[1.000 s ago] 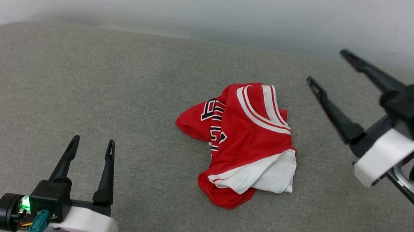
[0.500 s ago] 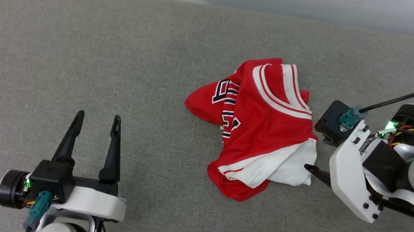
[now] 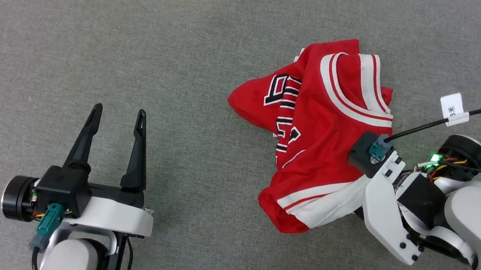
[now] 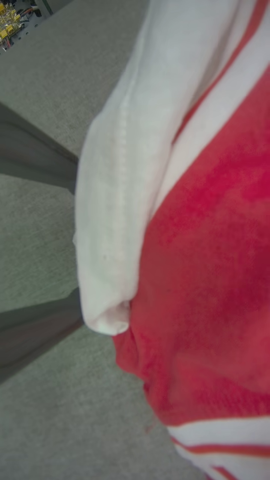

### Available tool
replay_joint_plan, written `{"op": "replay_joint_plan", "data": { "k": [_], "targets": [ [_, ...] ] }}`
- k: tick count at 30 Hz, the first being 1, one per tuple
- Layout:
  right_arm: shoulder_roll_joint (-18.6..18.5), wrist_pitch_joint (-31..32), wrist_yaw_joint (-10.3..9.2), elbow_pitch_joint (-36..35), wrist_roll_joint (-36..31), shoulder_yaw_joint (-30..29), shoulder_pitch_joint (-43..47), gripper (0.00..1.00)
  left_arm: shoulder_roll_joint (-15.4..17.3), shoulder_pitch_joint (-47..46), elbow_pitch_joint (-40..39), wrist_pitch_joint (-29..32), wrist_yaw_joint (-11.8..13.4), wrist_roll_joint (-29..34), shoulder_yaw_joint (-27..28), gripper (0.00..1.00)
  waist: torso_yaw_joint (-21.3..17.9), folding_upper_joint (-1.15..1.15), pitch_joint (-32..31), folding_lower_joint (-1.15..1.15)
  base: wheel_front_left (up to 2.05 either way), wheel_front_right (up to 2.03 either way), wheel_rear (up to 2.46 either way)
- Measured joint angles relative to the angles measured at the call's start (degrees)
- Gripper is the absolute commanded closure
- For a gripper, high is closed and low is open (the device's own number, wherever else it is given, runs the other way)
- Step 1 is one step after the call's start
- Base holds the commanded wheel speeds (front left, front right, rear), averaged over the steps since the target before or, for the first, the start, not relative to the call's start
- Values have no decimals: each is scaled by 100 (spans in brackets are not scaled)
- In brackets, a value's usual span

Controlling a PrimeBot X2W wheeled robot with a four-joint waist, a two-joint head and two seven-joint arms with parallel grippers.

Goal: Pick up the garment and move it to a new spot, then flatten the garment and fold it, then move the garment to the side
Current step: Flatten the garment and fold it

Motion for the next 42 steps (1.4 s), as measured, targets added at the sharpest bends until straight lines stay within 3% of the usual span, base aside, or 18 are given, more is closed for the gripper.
{"op": "replay_joint_plan", "data": {
  "k": [1,2,3,8,11,19,24,28,32,39,40,41,42],
  "targets": [
    [1,10,-1,-21,-34,-10,4,0,0,-7,10,0,7,-1,3,0,-5,0,8,0,0,0,0],
    [7,9,-2,-56,-105,-9,13,71,0,-8,18,0,8,-2,1,0,-16,0,7,0,0,0,0],
    [19,-4,-3,-83,-167,-4,27,100,-1,-10,30,0,18,-7,12,0,-30,0,-3,0,0,0,0],
    [59,-584,12,-133,-281,107,18,100,0,8,69,0,31,-9,40,0,-134,0,-164,0,0,0,0],
    [-97,-1212,15,-101,-190,137,-87,100,0,96,78,0,33,-5,77,0,-206,0,-331,1,0,0,0],
    [-1022,-2259,14,-229,74,81,-141,100,-1,383,98,0,-3,40,244,0,-505,0,-829,0,0,0,0],
    [-1678,-2529,14,-56,405,-146,557,100,-3,525,71,0,-19,73,258,0,-707,0,-1027,0,0,0,0],
    [-1976,-2682,14,543,508,-279,1182,100,-2,566,67,0,-32,112,268,0,-806,0,-1090,-1,0,0,0],
    [-1952,-2784,14,1241,623,-268,1898,100,-2,566,74,0,-69,115,263,0,-806,0,-1101,0,0,0,0],
    [-1532,-3351,14,1991,1029,-584,2508,100,-1,617,107,0,-78,155,276,0,-795,0,-1202,-1,0,0,0],
    [-1485,-3449,18,2045,1051,-656,2535,79,-3,664,112,0,-77,155,275,0,-805,0,-1237,0,0,0,0],
    [-1454,-3560,16,2073,1029,-715,2543,11,-3,703,129,0,-77,155,278,0,-815,0,-1274,0,0,0,0],
    [-1427,-3695,16,2089,960,-801,2531,0,-1,734,136,0,-77,155,287,0,-825,0,-1316,0,0,0,0]
  ]
}}
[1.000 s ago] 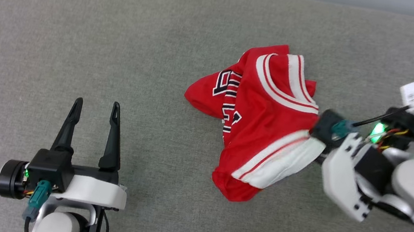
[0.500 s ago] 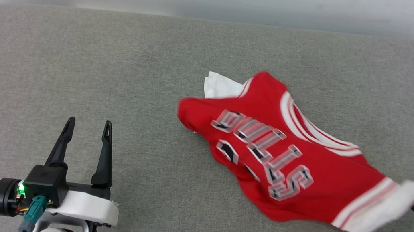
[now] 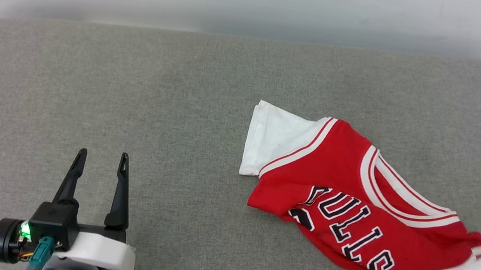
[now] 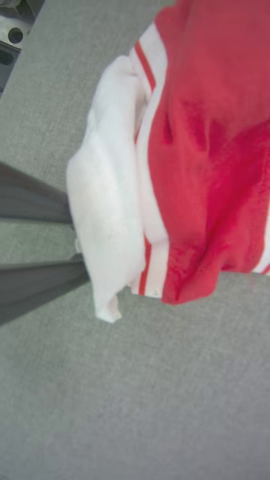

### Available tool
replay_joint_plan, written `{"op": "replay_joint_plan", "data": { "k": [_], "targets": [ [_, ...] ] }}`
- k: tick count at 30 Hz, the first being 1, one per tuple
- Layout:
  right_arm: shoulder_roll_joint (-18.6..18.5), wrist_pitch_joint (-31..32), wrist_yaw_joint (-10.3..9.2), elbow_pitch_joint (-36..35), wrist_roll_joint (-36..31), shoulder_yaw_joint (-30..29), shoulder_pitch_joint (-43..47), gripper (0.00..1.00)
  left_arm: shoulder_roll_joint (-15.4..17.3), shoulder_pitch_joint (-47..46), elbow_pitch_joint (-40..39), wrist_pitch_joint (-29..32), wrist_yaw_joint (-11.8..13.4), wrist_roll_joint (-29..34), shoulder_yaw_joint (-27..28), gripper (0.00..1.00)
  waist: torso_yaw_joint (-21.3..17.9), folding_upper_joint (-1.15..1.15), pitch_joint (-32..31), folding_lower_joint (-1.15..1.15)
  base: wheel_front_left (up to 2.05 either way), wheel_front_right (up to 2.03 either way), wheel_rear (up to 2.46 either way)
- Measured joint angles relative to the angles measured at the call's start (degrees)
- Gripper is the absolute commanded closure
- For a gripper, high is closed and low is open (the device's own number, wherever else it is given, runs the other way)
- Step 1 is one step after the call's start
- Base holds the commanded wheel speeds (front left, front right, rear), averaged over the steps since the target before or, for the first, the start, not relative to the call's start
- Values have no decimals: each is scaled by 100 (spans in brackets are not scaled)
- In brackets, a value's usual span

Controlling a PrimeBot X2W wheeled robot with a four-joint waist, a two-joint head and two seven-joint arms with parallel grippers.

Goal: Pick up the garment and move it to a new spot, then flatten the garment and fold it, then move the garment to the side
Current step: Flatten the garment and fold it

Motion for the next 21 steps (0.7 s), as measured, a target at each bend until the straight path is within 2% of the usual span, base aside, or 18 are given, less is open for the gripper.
{"op": "replay_joint_plan", "data": {
  "k": [6,13,16,19,21],
  "targets": [
    [-243,-549,-2,-93,-474,-659,-221,0,-2,174,5,0,2,0,10,0,-70,0,-270,0,0,0,0],
    [-296,-1282,-2,-569,-951,-1928,-296,0,-2,241,-40,0,-7,27,64,0,-168,0,-411,0,0,0,0],
    [4,-1715,-3,-735,-1285,-2705,-218,0,-1,239,-58,0,-54,80,93,0,-198,0,-422,0,0,0,0],
    [494,-1908,-1,-1023,-1816,-3543,109,0,10,162,-77,0,-112,131,131,0,-221,0,-417,0,0,0,0],
    [887,-1963,-2,-1260,-2287,-4298,383,0,47,51,-108,0,-158,158,162,0,-230,0,-407,0,0,0,0]
  ]
}}
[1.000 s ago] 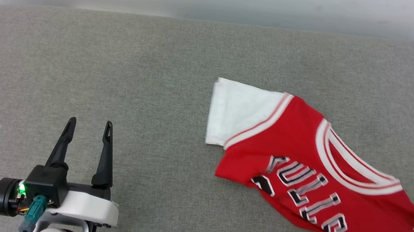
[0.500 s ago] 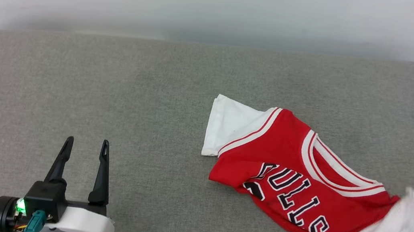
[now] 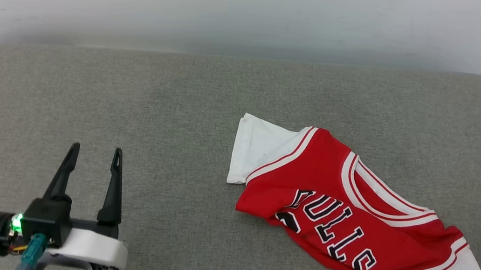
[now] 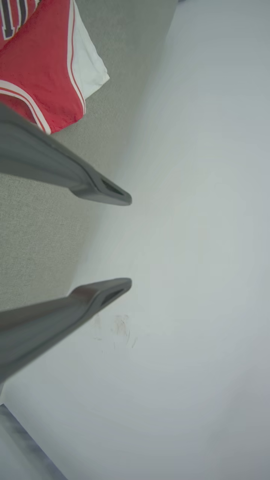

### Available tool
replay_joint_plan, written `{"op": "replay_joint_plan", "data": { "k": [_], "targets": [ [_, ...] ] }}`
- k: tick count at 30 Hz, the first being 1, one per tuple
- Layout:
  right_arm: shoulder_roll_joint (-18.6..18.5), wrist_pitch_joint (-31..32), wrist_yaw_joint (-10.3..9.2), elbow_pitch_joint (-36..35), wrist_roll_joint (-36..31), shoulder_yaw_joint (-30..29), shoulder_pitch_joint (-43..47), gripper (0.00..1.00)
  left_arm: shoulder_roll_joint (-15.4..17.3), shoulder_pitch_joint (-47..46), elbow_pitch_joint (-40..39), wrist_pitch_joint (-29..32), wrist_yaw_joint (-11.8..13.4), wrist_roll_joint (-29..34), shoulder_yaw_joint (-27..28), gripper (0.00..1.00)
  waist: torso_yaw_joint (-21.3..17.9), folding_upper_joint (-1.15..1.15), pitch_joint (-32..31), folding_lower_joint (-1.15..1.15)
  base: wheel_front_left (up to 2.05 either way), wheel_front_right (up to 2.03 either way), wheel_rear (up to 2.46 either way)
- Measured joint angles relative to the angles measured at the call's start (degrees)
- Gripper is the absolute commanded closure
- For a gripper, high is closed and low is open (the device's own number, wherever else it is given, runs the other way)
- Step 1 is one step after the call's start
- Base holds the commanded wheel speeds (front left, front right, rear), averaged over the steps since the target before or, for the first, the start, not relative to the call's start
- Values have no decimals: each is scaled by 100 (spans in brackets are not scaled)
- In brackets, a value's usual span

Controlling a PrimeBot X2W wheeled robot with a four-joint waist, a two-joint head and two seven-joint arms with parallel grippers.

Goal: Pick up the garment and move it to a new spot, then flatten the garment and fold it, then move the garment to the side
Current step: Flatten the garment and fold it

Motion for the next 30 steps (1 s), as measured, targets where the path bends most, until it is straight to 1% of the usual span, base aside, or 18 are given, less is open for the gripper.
{"op": "replay_joint_plan", "data": {
  "k": [3,5,6,8,11,13,19,21,23,25,30],
  "targets": [
    [815,-30,-1,-619,-716,-1098,633,0,69,-237,-36,0,-88,36,20,0,-9,0,32,0,0,0,0],
    [1508,-34,0,-1184,-1089,-1758,1079,0,144,-481,-40,-1,-158,44,24,0,-20,0,80,0,0,0,0],
    [1788,-33,0,-1426,-1246,-1968,1285,0,188,-642,-30,0,-212,44,24,0,-27,0,109,0,0,0,0],
    [2251,-33,0,-1841,-1577,-2319,1651,0,257,-956,-19,0,-309,42,26,0,-46,0,172,0,0,0,0],
    [2800,-35,0,-2457,-2027,-2559,2032,0,355,-1477,51,0,-468,1,-20,0,-84,0,275,0,0,0,0],
    [3140,-35,0,-2659,-2126,-2686,2210,0,449,-1814,225,-1,-552,1,-94,0,-124,0,341,0,0,0,0],
    [3675,-34,0,-2954,-2362,-2781,2531,0,762,-3023,914,0,-746,36,-495,0,-275,0,575,0,0,0,0],
    [3796,-34,0,-3016,-2393,-2836,2581,0,846,-3431,1185,154,-778,-13,-670,0,-324,0,658,0,0,0,0],
    [3887,-34,0,-3038,-2429,-2858,2635,0,943,-3869,1445,504,-798,-105,-879,0,-371,0,748,0,0,0,0],
    [3968,-34,0,-3064,-2432,-2870,2652,0,1042,-4320,1690,1004,-817,-269,-1198,0,-419,0,843,1,0,0,0],
    [4079,-34,-1,-3095,-2494,-2821,2650,0,1384,-5322,2086,2156,-824,-1159,-2364,0,-547,0,1109,1,0,0,0]
  ]
}}
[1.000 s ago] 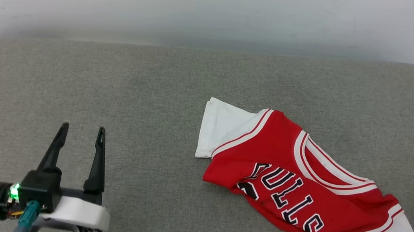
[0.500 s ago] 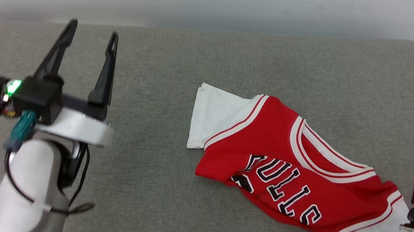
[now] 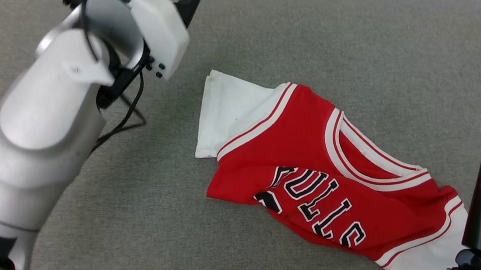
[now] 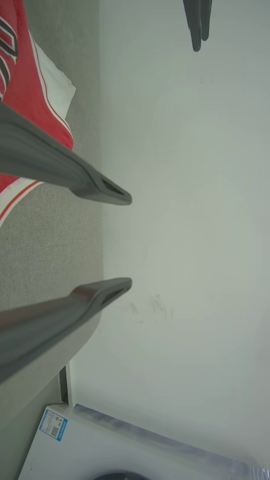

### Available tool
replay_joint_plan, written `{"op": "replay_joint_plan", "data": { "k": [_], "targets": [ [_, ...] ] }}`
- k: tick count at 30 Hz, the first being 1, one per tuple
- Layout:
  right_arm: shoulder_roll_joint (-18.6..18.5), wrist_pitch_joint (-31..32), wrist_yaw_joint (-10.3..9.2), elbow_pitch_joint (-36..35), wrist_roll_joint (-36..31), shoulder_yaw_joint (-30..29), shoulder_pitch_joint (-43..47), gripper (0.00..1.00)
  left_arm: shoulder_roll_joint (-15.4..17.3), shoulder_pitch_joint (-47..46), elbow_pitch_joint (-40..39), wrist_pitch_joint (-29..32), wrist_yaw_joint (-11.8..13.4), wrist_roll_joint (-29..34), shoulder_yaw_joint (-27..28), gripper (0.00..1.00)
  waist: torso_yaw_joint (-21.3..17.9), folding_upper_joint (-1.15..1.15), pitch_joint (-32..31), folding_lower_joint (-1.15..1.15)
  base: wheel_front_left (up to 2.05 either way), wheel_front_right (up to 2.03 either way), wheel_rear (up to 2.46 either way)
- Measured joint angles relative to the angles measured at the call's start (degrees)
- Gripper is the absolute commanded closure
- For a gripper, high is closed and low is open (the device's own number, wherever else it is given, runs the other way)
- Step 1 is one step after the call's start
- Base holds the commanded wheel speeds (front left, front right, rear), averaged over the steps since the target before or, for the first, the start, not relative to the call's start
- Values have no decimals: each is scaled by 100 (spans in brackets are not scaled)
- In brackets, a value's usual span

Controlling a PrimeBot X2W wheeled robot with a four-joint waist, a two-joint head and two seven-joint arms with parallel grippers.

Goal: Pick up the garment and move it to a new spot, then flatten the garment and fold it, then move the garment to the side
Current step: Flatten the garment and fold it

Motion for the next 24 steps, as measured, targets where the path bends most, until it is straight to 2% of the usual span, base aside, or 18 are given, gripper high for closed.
{"op": "replay_joint_plan", "data": {
  "k": [8,11,19,24],
  "targets": [
    [71,0,1,-26,-135,224,-194,0,602,-1156,533,2205,-1,-1811,-1923,0,-229,0,472,0,0,0,0],
    [97,0,1,-20,-159,289,-285,0,806,-1431,604,2843,0,-2368,-2539,0,-329,0,640,0,0,0,0],
    [137,0,1,8,-219,376,-413,0,1116,-1835,788,4179,0,-3572,-3666,0,-581,0,999,0,0,0,0],
    [154,0,1,49,-234,461,-532,0,1227,-1990,836,4532,0,-3857,-4263,0,-701,0,1162,0,0,0,0]
  ]
}}
